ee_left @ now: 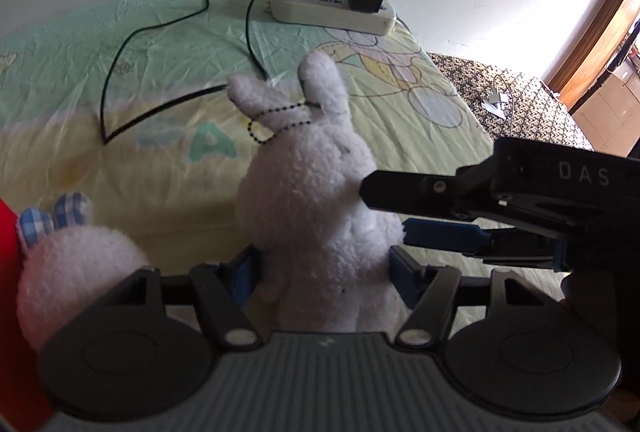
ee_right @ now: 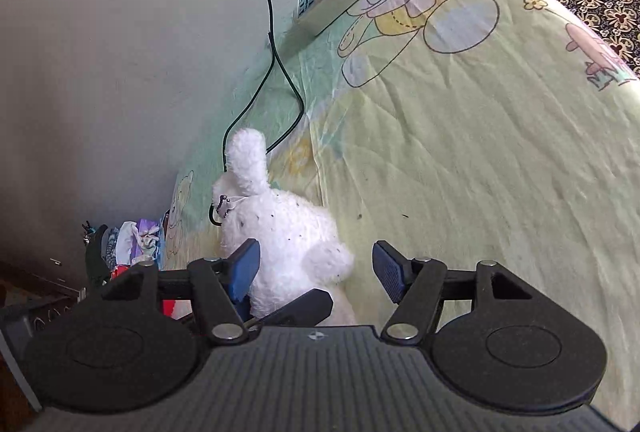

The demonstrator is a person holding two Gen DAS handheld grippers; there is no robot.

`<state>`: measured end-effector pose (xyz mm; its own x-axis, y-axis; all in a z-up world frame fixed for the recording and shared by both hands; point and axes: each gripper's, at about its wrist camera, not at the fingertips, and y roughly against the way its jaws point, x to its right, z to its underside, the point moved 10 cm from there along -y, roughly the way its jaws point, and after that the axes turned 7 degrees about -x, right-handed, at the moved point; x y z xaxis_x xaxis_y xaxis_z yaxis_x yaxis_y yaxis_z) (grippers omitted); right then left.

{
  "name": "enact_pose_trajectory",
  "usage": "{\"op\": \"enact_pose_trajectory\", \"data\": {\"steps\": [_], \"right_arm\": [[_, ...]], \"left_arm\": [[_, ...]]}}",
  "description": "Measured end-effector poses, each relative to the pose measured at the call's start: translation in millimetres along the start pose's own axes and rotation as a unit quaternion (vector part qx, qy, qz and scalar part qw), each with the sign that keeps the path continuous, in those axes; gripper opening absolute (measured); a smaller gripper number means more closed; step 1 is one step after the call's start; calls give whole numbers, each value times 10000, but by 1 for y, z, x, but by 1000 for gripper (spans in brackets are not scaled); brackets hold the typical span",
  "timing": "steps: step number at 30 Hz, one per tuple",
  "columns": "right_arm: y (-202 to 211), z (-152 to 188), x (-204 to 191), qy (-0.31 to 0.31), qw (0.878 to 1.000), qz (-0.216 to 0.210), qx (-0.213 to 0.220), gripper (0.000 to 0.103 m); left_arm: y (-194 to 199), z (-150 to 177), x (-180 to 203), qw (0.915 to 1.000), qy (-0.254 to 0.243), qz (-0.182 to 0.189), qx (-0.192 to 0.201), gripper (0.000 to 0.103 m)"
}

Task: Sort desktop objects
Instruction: 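Move the right gripper to the white bunny plush and grasp it, then lift the white bunny with the right gripper and carry it to the red box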

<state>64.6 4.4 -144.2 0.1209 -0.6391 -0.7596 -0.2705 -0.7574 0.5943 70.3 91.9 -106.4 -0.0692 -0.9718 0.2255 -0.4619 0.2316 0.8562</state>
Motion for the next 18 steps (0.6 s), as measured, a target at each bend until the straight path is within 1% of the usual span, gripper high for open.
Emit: {"op": "enact_pose_trajectory", "data": {"steps": [2, 6, 7, 8, 9, 10, 15, 18], "right_arm": [[-8, 1, -1, 54, 9999, -46, -94, 66], [-17, 2, -5, 111, 9993, -277, -207, 64], [-17, 3, -6, 125, 9991, -325, -226, 54], [-17, 5, -10, 121, 9985, -465, -279, 48], [-15, 6, -12, 90, 9976, -599, -326, 42], [-12, 8, -14, 78, 9976, -604, -340, 40], [4, 21, -22, 208, 9984, -434, -309, 38], [20, 29, -30, 349, 9985, -365, -200, 38]], "left_arm": [[-3, -1, -1, 10000, 39, -29, -18, 68], [-3, 0, -5, 9998, 203, 56, -32, 67], [-2, 1, -5, 9997, 225, 73, -37, 66], [-1, 1, -4, 9997, 232, 80, -33, 66], [1, 2, -3, 9997, 214, 92, -33, 65], [4, 4, -1, 9998, 176, 99, -29, 65], [22, 16, 10, 9994, 128, 313, 33, 65], [36, 23, 21, 9991, -34, 404, 124, 65]]}}
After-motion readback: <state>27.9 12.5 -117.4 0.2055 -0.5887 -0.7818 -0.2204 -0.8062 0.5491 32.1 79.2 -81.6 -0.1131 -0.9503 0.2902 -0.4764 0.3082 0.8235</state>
